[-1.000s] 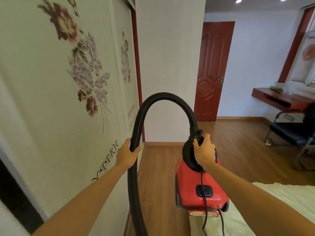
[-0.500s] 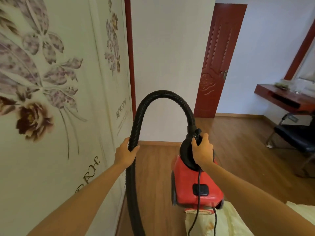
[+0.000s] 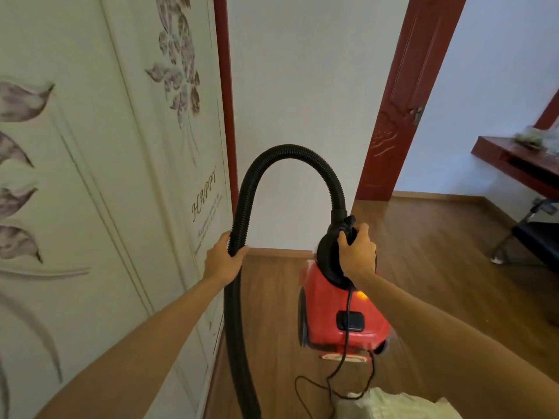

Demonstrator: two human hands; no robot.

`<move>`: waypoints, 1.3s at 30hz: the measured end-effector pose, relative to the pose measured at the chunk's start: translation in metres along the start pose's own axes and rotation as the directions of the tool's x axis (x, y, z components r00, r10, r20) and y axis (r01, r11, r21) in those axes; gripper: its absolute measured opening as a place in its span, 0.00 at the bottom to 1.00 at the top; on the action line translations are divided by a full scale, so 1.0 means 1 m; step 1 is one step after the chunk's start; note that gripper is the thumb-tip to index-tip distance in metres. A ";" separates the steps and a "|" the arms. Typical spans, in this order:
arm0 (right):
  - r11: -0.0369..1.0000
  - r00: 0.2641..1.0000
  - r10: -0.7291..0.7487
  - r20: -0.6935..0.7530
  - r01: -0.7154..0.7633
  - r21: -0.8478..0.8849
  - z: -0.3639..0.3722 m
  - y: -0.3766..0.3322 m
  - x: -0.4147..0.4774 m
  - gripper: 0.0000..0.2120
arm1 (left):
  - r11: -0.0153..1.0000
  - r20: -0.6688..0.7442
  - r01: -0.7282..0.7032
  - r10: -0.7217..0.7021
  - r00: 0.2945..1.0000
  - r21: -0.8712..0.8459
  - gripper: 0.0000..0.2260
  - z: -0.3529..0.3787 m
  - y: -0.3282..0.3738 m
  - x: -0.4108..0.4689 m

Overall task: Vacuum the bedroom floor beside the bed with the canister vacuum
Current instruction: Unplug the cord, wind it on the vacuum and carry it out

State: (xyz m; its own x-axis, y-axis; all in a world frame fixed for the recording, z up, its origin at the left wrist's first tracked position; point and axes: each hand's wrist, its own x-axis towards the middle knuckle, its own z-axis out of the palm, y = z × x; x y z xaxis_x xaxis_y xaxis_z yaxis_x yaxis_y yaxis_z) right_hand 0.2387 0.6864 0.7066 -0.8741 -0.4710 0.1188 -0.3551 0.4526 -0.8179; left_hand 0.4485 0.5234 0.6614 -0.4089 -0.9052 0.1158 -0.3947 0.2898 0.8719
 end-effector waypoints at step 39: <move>0.978 0.964 0.207 0.169 -0.198 -0.069 0.375 0.125 0.398 0.10 | 0.981 0.122 0.155 -0.169 0.978 0.118 0.22 0.216 -0.232 0.441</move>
State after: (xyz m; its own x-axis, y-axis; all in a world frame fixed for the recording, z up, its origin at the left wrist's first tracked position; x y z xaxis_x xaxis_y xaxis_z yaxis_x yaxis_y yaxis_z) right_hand -0.0290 0.2711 0.4404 -0.8596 -0.4883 -0.1504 -0.1969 0.5882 -0.7844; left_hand 0.1823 0.1238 0.4072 -0.4338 -0.8963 -0.0926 -0.5475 0.1805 0.8171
